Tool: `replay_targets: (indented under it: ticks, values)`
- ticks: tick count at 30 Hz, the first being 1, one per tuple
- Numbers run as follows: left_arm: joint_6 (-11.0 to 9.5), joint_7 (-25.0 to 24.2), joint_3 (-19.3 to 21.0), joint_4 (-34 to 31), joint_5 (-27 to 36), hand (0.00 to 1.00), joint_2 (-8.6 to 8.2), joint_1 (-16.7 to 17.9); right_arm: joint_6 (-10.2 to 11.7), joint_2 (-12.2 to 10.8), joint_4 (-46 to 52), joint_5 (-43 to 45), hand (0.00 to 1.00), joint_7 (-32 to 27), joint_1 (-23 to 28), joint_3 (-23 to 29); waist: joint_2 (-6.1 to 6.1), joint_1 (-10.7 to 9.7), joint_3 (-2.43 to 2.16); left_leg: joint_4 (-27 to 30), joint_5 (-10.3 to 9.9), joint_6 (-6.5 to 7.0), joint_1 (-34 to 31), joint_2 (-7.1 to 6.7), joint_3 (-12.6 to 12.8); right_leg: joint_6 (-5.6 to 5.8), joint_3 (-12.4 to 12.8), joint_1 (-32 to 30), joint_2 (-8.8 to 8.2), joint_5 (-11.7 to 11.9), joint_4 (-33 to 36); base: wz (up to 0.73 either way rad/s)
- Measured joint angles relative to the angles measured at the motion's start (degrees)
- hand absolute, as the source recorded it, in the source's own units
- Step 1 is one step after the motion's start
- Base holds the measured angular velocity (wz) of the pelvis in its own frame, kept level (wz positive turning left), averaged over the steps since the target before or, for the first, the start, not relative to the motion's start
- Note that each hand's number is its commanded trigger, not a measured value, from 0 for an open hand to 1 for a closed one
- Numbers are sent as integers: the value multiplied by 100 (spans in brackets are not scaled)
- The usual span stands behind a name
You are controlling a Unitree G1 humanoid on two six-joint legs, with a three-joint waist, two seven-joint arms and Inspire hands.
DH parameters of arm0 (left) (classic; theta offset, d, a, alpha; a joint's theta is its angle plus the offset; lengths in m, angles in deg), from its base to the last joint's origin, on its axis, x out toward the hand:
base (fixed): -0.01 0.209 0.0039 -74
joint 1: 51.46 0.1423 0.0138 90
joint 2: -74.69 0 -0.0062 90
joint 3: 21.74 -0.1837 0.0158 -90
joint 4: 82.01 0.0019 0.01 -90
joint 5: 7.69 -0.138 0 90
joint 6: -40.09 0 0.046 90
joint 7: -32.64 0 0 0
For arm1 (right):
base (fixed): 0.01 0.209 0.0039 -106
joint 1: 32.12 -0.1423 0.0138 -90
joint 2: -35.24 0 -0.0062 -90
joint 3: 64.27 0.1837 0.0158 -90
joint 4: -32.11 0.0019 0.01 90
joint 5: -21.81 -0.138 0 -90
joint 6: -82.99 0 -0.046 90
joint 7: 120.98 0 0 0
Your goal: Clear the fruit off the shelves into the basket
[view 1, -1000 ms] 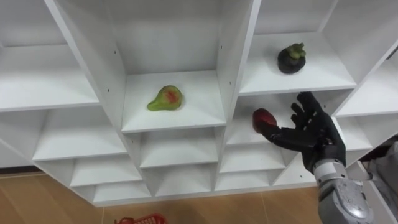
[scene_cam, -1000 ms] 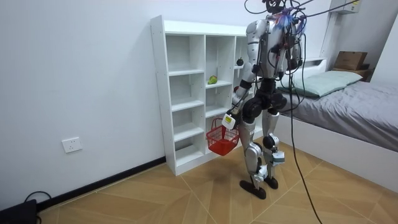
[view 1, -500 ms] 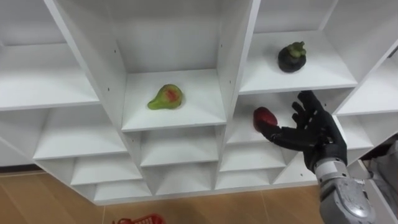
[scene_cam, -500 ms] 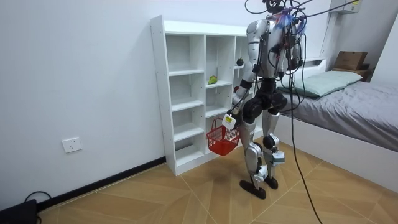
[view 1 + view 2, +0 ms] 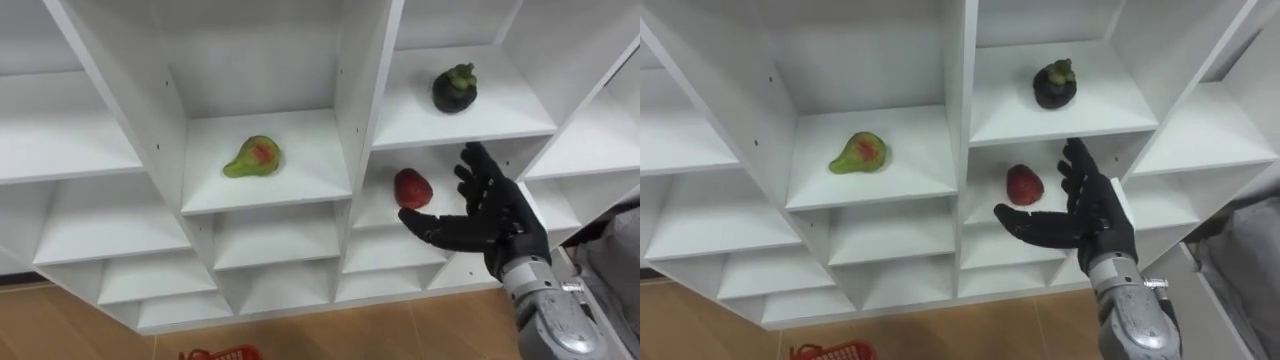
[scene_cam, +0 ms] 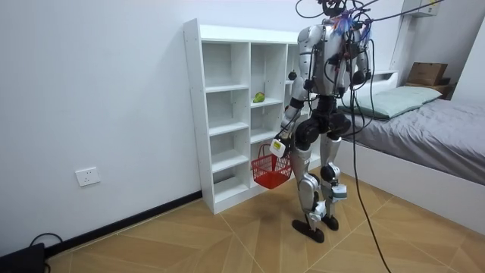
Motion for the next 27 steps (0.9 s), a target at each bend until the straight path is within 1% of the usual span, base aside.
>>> replay_targets:
  ticks: [5,7,11,13,15,16,20,22,24,27]
  values:
    - [0,-11,-112,33,-62,100,58,-55,0,-1,3,4,0,186,2,-14,-9,4,4,10,0,0,4,12,31,-16,25,-5,11,11,6,-3]
    - [0,-14,-179,36,-128,100,118,-78,2,-1,11,36,0,313,1,-19,-27,3,11,14,-1,-3,-1,27,31,-33,2,-8,24,23,7,0]
    - [2,-19,-212,39,-163,100,139,-85,9,4,115,112,0,531,-1,-40,-44,6,18,18,-1,-7,-10,43,31,-51,3,-12,38,41,7,0]
    - [58,-2,-305,22,-161,100,165,-87,17,36,165,147,0,738,-11,-171,-85,10,26,18,4,-17,-6,54,37,-60,7,-13,49,51,4,0]
    - [117,15,-315,13,-161,100,173,-110,19,70,293,166,0,980,-15,-323,-101,23,19,19,7,-21,-5,62,37,-67,-7,-8,52,57,0,0]
    - [150,15,-317,11,-167,100,179,-137,16,68,327,197,0,1067,-7,-441,-108,39,18,19,7,-22,-1,64,34,-66,-5,4,53,60,-5,0]
    - [245,8,-318,11,-176,100,198,-174,15,69,327,234,0,1416,-5,-652,-113,54,31,11,6,-21,37,62,9,-61,-5,72,52,66,-14,3]
    - [287,8,-318,11,-175,100,209,-203,15,69,332,234,0,1619,-9,-738,-115,134,30,6,6,-22,55,61,-11,-61,-14,88,51,66,-13,5]
    - [316,8,-318,4,-173,100,209,-221,15,69,333,233,0,1724,-11,-738,-134,185,24,9,6,-21,60,59,-13,-60,-16,83,48,66,-13,2]
    - [323,16,-314,4,-171,100,215,-215,15,68,366,231,0,1851,-14,-738,-129,248,27,11,6,-21,56,59,-31,-60,-21,84,48,66,-13,1]
